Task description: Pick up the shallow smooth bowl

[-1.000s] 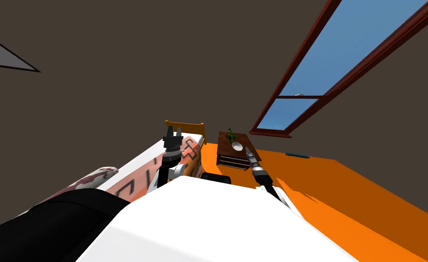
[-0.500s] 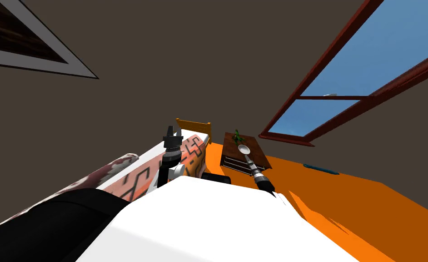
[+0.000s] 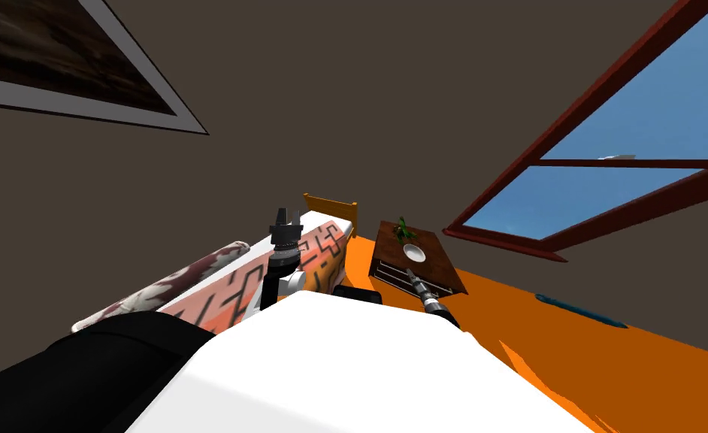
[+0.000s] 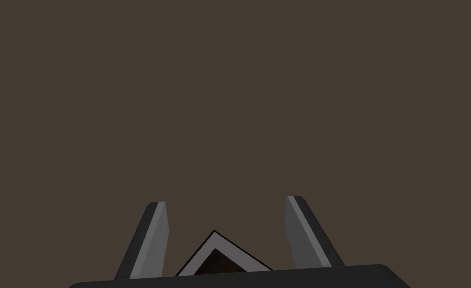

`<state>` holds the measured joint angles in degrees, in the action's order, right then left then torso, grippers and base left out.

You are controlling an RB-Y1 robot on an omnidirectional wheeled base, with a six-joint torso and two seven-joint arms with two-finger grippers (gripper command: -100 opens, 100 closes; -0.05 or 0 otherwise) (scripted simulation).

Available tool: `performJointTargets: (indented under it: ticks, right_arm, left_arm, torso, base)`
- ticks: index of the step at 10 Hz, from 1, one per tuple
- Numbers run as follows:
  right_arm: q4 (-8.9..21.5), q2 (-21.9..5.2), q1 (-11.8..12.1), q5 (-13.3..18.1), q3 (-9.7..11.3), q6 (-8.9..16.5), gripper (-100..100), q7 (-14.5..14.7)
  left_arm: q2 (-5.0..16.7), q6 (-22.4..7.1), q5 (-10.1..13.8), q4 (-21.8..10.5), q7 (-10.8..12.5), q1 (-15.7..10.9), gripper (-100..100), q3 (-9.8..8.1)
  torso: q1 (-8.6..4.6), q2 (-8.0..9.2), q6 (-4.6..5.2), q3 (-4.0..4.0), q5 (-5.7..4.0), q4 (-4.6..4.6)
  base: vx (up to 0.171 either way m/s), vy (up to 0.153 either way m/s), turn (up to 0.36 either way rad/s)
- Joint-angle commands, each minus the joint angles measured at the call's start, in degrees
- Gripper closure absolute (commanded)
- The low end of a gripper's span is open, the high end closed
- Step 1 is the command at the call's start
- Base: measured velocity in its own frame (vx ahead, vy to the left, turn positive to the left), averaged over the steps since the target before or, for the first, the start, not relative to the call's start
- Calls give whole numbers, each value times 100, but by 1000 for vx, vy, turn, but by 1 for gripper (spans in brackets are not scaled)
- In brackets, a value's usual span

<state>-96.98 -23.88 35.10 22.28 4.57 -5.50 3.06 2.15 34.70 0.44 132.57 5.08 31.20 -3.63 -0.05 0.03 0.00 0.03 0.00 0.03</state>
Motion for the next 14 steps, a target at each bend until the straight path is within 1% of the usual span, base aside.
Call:
performJointTargets:
  ticks: [1,2,3,4,5,6,7,8,9,10,11,12,13,14]
  right_arm:
    - [185,-44,61,108,35,151,-100,51]
    - [380,-118,125,333,56,321,-100,145]
    - [548,-118,125,333,56,321,-100,145]
    - [679,-181,190,562,74,487,-100,244]
    - [734,-181,190,562,74,487,-100,244]
    - [872,-181,190,562,74,487,-100,244]
    - [916,-181,190,562,74,487,-100,244]
    - [1131,-233,252,792,91,648,-100,348]
    - [1282,-233,252,792,91,648,-100,348]
    - [1549,-279,311,1022,108,801,-100,456]
    - [1645,-279,311,1022,108,801,-100,456]
    - [1883,-318,369,1251,124,946,-100,566]
    - [2002,-318,369,1251,124,946,-100,566]
    - [2181,-352,424,1478,139,1083,-100,677]
  left_arm:
    - [0,0,0,0,0,0,0,0]
    - [0,0,0,0,0,1,0,-1]
    - [0,0,0,0,0,1,0,0]
    - [0,0,0,0,0,1,0,-1]
    - [0,0,0,0,0,1,0,0]
    - [0,0,0,0,0,1,0,-1]
    - [0,0,0,0,0,2,0,-1]
    - [0,0,0,0,0,2,0,-1]
    - [0,0,0,0,0,0,0,-1]
    - [0,0,0,0,0,2,0,-1]
    - [0,0,0,0,0,1,0,-1]
    - [1,0,0,0,0,2,0,-1]
    - [1,0,0,0,0,1,0,-1]
    - [1,0,0,0,0,3,0,-2]
  torso:
    - [0,0,0,0,0,0]
    - [-2,-1,5,-1,1,-1]
    - [0,-3,3,-2,0,-1]
    - [-3,-3,6,-2,1,-1]
    - [-1,-6,2,-4,1,-1]
    - [-4,-6,5,-4,0,-2]
    - [-7,-1,10,-1,0,-1]
    - [-8,3,9,1,0,0]
    - [-7,-1,2,-1,-1,0]
    - [-9,-5,7,-3,-1,-1]
    - [-10,-11,3,-6,0,-2]
    - [-10,-12,7,-7,-2,-3]
    - [-11,-16,1,-9,-1,-3]
    - [-14,-13,10,-8,-1,-4]
  base:
    - [15,24,261]
    - [27,28,334]
    - [24,20,231]
    - [32,24,331]
    - [30,15,260]
    - [14,3,38]
    - [2,1,-36]
    - [24,10,350]
    - [36,1,250]
    - [50,7,367]
    - [47,-4,250]
    - [60,0,494]
    - [49,-17,187]
    - [49,-17,332]
